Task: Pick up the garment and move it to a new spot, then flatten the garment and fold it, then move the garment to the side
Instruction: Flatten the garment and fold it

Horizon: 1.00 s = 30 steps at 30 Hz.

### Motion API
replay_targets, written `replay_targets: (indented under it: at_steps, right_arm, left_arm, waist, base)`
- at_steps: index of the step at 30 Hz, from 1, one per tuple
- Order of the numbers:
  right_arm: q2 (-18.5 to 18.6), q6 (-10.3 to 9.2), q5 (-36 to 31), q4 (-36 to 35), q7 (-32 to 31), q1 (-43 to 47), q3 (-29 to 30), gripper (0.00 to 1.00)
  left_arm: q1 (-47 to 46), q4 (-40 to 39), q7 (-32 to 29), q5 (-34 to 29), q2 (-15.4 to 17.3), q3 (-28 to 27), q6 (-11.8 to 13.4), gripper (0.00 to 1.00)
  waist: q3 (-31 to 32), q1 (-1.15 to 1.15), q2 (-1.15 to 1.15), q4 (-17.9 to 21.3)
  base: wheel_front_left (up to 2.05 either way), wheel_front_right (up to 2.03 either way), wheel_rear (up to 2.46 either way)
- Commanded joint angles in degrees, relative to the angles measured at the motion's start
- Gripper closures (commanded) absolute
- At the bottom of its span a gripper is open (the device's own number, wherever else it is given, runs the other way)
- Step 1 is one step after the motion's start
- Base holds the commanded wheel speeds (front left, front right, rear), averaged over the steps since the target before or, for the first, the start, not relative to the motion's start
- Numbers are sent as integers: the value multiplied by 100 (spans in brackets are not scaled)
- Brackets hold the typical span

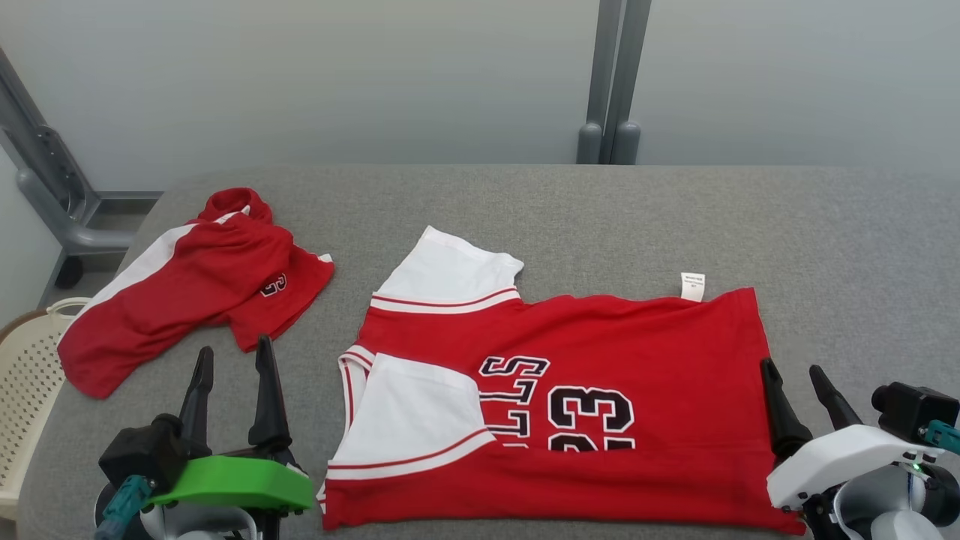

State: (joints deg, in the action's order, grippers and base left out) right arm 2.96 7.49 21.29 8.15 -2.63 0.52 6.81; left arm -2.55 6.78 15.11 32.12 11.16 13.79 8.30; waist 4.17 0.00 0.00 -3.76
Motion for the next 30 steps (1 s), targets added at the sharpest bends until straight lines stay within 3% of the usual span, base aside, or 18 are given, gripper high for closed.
replay_targets:
  at_steps: [1, 9, 19, 30]
  right_arm:
    - [3, 0, -32, 42, 119, -93, -24, 0]
    - [-1, 0, -191, 266, 838, -114, -497, 0]
    - [1, 0, -906, 392, 1492, 145, -659, 0]
    - [0, 0, -1110, 629, 1640, 324, -711, 0]
  left_arm:
    - [97, -26, 6, -93, -56, -79, -81, 0]
    - [341, 228, 7, -917, 12, -33, -488, 0]
    - [718, 659, 8, -1289, 77, 95, -475, 0]
    - [1061, 682, 8, -1286, -6, -69, -582, 0]
  waist:
    - [78, 0, 0, -52]
    - [253, 0, 0, -31]
    - [436, 0, 0, 39]
    - [516, 0, 0, 102]
  base:
    - [0, 0, 0]
    - [0, 0, 0]
    - [0, 0, 0]
    - [0, 0, 0]
